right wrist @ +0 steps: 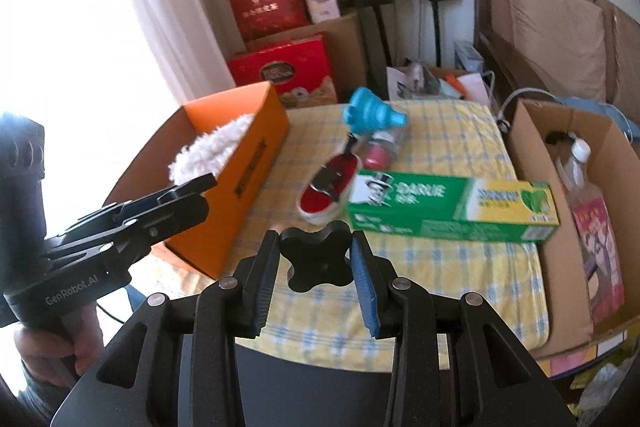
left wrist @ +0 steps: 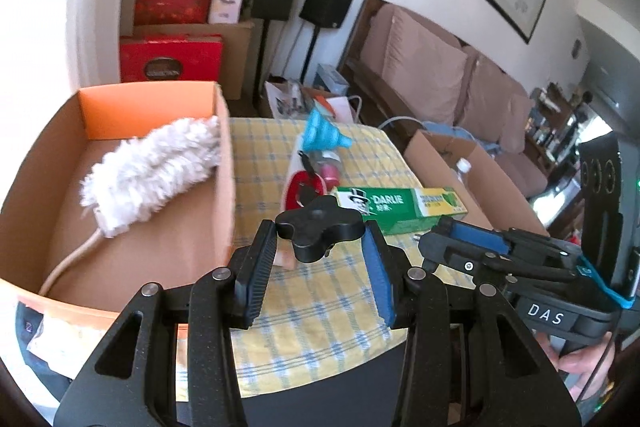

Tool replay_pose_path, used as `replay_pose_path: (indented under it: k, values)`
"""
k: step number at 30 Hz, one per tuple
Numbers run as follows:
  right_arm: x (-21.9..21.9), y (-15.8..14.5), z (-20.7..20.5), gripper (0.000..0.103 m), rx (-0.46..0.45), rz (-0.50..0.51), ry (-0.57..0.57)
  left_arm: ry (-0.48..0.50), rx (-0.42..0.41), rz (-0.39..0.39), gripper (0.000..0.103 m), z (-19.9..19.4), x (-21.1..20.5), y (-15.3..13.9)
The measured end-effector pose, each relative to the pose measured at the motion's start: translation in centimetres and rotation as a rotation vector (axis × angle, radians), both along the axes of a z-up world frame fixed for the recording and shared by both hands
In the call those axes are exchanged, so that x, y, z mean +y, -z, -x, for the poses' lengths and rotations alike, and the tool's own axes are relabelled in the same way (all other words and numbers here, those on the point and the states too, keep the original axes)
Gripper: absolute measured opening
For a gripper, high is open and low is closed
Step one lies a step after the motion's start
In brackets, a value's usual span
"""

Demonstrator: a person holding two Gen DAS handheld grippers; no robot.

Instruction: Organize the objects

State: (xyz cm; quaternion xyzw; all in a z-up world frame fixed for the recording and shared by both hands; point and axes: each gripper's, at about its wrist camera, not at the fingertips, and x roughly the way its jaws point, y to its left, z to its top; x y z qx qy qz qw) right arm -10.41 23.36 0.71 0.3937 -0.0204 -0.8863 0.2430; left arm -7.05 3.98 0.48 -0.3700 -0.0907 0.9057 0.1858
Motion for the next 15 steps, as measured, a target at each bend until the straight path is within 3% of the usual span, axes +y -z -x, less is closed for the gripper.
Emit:
replay_pose_path:
  k: [15]
  values:
    - [-6.7, -1.8, 0.5, 0.036, 0.027, 0.011, -0.09, -0.099, 0.022, 0.017, 0.041, -0.5, -6.2, -1.0]
